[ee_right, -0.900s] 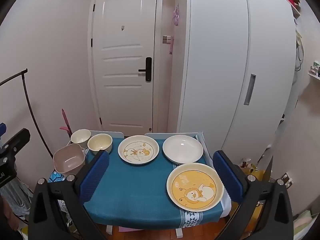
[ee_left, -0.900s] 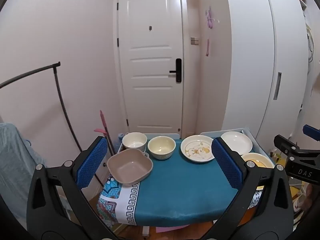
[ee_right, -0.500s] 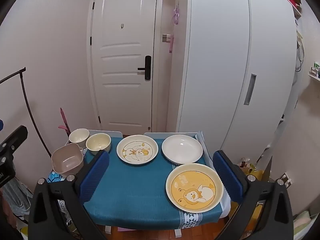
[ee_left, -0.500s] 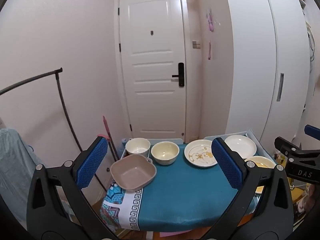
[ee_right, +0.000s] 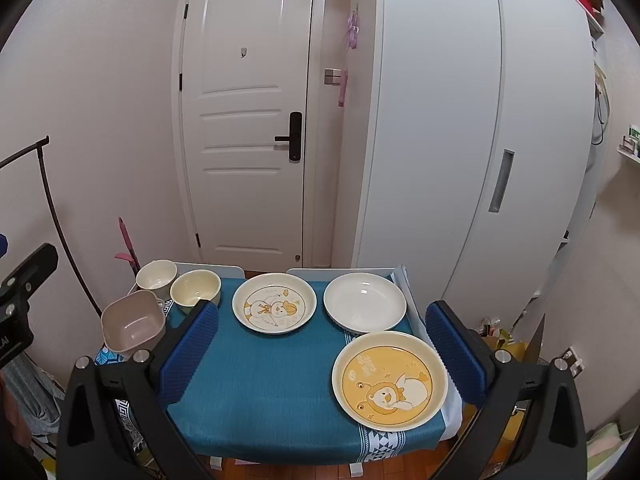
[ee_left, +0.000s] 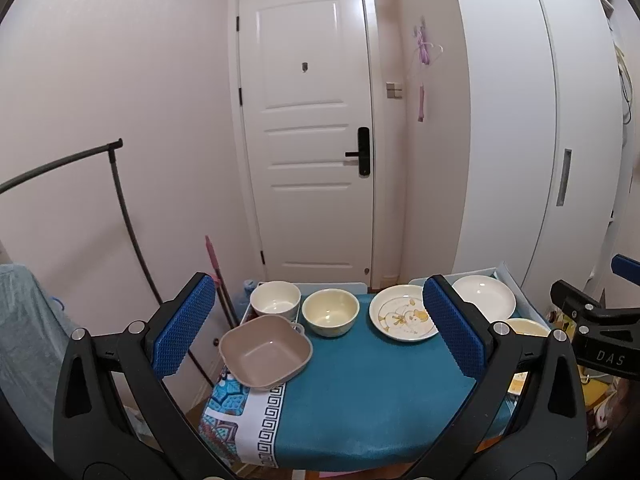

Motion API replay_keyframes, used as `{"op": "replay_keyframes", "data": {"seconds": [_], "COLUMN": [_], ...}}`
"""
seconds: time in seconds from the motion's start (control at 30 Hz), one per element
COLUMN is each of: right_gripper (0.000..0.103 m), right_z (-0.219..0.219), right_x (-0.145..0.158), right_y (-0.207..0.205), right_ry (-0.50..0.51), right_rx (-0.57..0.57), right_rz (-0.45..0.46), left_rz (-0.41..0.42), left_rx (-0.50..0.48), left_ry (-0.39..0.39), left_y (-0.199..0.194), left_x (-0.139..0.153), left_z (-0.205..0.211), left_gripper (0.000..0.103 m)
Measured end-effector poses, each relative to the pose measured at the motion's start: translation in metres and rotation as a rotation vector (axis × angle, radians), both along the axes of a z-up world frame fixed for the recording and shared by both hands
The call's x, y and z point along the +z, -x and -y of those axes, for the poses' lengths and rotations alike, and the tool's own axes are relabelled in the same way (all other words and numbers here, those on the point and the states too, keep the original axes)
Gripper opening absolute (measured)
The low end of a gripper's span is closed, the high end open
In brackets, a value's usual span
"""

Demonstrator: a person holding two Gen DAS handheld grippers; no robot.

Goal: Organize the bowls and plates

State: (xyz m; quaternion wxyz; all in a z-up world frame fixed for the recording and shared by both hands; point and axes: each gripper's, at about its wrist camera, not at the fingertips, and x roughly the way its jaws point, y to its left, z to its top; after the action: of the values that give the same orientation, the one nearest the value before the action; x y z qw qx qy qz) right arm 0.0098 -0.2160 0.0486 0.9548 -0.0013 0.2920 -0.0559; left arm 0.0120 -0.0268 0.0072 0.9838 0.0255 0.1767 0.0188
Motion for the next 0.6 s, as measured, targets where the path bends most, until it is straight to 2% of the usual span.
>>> {"op": "replay_keyframes", "data": {"seconds": [0.6], "right_gripper": [0.103], "right_z": [-0.003], "right_x": [-0.001], "right_y": [-0.01], "right_ry": [-0.016], "right_rx": [0.006], "right_rz": [-0.009], "left_rz": [-0.025], "left_rx": [0.023], "left_ry": [0.006], "left_y": [-0.01], "left_x": [0.001], "left_z": [-0.015], "left_gripper": [0.103]}}
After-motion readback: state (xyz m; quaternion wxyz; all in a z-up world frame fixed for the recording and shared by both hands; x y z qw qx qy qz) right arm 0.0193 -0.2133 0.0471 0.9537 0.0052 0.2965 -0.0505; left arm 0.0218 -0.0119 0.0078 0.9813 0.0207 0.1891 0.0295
